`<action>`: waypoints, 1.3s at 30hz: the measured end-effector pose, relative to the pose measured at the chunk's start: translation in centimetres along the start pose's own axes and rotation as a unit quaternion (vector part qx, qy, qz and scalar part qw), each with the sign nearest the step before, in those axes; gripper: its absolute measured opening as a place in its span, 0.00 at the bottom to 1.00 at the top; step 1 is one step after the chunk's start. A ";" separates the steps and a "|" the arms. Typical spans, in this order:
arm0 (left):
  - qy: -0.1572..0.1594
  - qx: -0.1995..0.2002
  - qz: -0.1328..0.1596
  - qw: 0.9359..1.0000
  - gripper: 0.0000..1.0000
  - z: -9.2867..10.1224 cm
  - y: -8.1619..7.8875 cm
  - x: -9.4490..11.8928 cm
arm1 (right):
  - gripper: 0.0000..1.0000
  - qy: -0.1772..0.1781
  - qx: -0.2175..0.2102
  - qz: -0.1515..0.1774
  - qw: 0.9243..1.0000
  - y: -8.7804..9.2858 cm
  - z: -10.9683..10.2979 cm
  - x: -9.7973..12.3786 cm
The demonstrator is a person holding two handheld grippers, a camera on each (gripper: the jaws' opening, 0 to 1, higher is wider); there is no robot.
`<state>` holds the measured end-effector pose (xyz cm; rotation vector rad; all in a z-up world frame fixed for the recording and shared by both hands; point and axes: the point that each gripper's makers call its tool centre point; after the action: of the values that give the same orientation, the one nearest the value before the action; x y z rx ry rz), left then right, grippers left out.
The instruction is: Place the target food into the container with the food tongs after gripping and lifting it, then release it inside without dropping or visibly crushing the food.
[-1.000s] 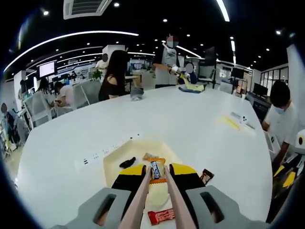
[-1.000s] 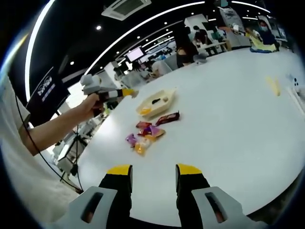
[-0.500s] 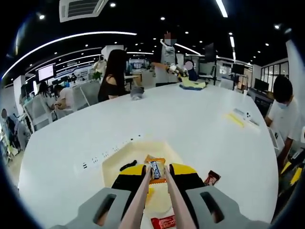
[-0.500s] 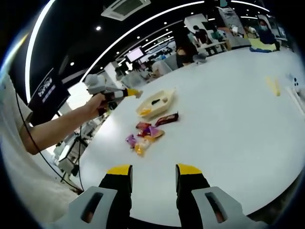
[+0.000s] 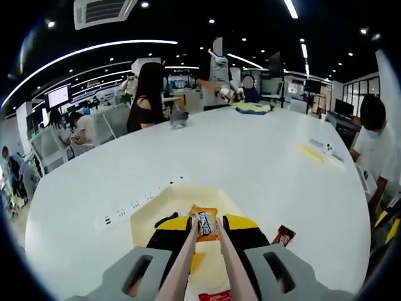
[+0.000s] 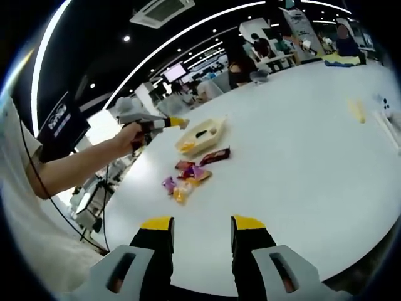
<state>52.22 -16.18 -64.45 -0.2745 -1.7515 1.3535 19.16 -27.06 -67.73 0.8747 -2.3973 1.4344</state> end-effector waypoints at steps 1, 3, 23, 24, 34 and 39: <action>-0.002 0.001 0.000 1.000 0.17 -0.2 -0.1 -0.1 | 0.36 0.000 0.000 0.000 1.000 0.0 0.0 0.0; -0.006 0.004 0.001 1.000 0.17 -0.6 -0.2 -0.3 | 0.36 -0.002 0.002 -0.001 1.000 -0.1 0.0 0.0; -0.030 0.024 0.001 0.999 0.18 -2.7 -0.7 -1.4 | 0.36 -0.003 -0.001 -0.005 1.000 -0.2 0.5 0.0; -0.030 0.025 0.002 0.999 0.18 -2.7 -0.7 -1.3 | 0.36 -0.003 -0.001 -0.005 1.000 -0.2 0.5 0.0; -0.031 0.028 0.002 0.999 0.20 -2.5 -0.2 -0.1 | 0.36 -0.008 0.001 -0.005 1.000 -0.1 0.2 0.0; -0.027 0.037 0.004 0.999 0.20 -2.4 0.3 1.1 | 0.36 -0.015 0.009 -0.006 1.000 -0.1 -0.3 -0.1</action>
<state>53.25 -13.82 -64.11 -0.2052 -1.7415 1.4407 19.31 -26.76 -67.52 0.9186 -2.4003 1.4502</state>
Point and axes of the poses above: the point that each gripper's makers call its tool centre point, and the gripper's own axes: x roughly backward along the fingers, z roughly to its right, y roughly out of its underside, and after that the axes turned 1 degree about -z, right-handed
